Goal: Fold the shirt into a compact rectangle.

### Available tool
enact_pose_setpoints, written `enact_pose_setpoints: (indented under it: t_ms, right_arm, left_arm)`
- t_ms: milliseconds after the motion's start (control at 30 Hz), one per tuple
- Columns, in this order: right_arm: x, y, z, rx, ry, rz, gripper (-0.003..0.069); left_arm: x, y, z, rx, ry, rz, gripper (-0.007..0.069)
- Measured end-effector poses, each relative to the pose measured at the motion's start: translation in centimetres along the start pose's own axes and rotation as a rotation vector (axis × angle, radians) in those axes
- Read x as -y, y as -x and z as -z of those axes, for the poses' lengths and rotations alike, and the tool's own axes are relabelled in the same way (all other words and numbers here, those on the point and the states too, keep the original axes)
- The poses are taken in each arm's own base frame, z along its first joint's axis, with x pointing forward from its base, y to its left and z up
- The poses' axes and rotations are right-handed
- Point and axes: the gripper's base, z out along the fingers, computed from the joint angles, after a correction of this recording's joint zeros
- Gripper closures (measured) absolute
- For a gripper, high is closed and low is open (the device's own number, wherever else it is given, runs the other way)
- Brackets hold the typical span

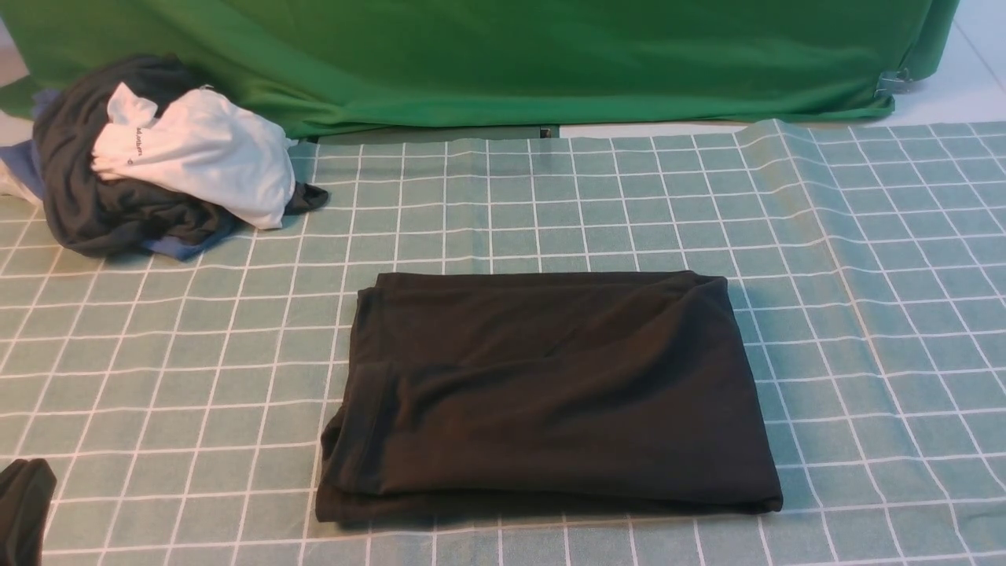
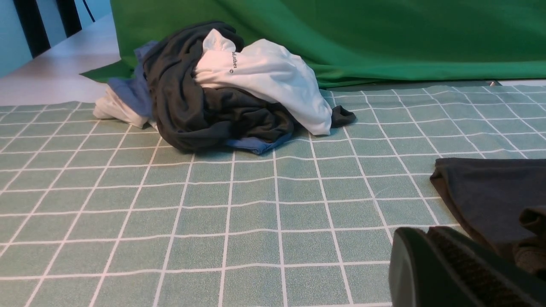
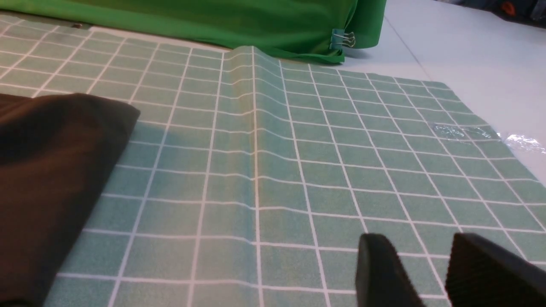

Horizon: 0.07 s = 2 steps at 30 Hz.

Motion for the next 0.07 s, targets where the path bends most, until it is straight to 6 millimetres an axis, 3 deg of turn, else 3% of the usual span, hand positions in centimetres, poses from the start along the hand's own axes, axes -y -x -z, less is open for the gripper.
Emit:
enact_pose_setpoints:
  t_ms: [67]
  right_arm:
    - [0.0, 0.0, 0.0, 0.0, 0.0, 0.0, 0.0419]
  left_arm:
    - [0.0, 0.0, 0.0, 0.0, 0.0, 0.0, 0.0608]
